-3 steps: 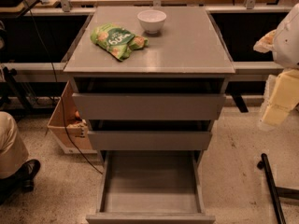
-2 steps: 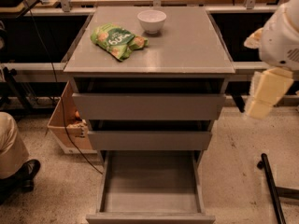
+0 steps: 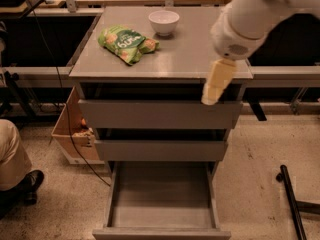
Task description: Place green rice chip bag into bottom drawer
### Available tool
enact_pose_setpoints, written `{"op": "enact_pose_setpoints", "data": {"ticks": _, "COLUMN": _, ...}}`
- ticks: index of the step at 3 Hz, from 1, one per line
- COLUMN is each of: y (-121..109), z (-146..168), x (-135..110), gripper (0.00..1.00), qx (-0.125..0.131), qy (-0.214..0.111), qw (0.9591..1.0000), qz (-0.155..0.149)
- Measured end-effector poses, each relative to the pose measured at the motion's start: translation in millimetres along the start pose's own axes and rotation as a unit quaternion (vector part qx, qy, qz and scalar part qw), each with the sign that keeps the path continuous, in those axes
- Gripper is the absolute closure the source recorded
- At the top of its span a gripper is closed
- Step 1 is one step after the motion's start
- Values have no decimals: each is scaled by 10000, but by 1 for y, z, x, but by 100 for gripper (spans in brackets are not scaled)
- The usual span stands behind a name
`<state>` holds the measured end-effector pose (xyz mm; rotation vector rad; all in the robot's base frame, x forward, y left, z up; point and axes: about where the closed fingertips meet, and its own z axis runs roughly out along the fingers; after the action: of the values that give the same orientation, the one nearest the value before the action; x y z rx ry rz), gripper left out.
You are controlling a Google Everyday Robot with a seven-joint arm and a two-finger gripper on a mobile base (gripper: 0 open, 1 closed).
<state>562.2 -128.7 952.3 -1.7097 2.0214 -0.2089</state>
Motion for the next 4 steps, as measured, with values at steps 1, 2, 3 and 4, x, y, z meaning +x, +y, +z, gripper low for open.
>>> {"op": "enact_pose_setpoints", "data": {"ticks": 1, "y": -32, "z": 41, "x": -39, "gripper": 0, "qx": 110, "qy": -205, "qw": 9997, "qz": -49}}
{"op": "enact_pose_setpoints", "data": {"ticks": 2, "y": -55, "z": 75, "x": -76, "gripper": 0, "qx": 65, "qy": -485, "qw": 9988, "qz": 48}}
{"op": "enact_pose_setpoints", "data": {"ticks": 3, "y": -77, "z": 102, "x": -107, "gripper": 0, "qx": 41, "qy": -800, "qw": 9964, "qz": 278}}
{"op": "enact_pose_setpoints", "data": {"ticks": 4, "y": -77, "z": 104, "x": -109, "gripper": 0, "qx": 44, "qy": -856, "qw": 9958, "qz": 316}}
